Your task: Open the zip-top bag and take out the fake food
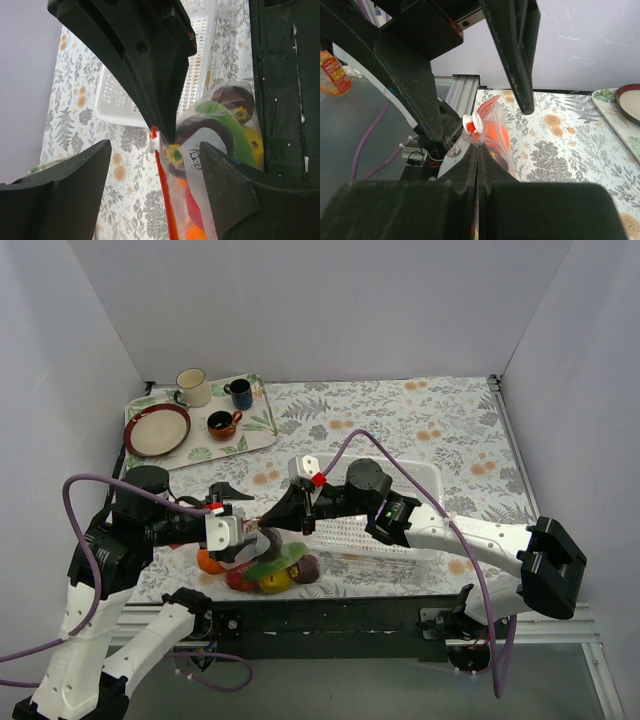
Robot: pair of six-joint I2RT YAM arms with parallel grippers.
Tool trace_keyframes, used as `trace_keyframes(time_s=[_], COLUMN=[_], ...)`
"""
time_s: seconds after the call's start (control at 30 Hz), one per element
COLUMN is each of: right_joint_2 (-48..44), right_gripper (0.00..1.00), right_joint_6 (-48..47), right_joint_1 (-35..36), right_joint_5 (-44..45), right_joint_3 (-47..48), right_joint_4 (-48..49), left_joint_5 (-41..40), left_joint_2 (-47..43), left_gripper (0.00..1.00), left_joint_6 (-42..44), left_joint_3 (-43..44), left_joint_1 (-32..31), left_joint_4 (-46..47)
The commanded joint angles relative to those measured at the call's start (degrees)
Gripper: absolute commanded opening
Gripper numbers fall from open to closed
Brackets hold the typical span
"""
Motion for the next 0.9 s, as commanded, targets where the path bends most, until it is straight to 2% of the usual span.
trace_keyframes(time_s=[0.0,0.1,0.2,0.5,0.7,0.77,0.87], right_joint_2=[-0.33,-0.51,-0.60,-1.47,-1.48,-1.30,-1.47], right_gripper=[0.01,0.01,0.01,0.01,0.01,0.01,0.01], right_joint_6=[0.74,0.30,-0.23,-1.89,-2.07,-1.90,-1.90], right_joint_1=[-0.03,-0.03,0.06,-0.03,0.06,0.06,-0.03], right_joint_5=[-1.42,-1.33,-1.33,-0.72,-0.89,-1.16,-1.07], right_joint_3=[3.45,3.80,4.42,5.21,5.65,5.91,6.00], right_joint_4=[1.83,1.22,-0.01,-2.03,-2.91,-3.18,-3.61], left_joint_5=[3.63,4.77,4.16,3.64,3.19,3.46,3.46], left_joint_2=[1.61,2.49,3.10,5.04,4.33,4.51,5.30], left_gripper=[0.59,0.40,0.32,0.31,0.31,0.27,0.16], left_joint_6=[-4.69,-5.14,-4.70,-3.30,-3.47,-3.64,-3.56], left_joint_3=[2.99,3.87,3.88,5.63,5.19,5.46,6.24], left_joint_1=[-0.09,-0.08,-0.08,-0.08,-0.09,-0.08,-0.08], left_joint_4=[5.00,3.96,2.81,-3.42,-2.21,-1.85,-2.29])
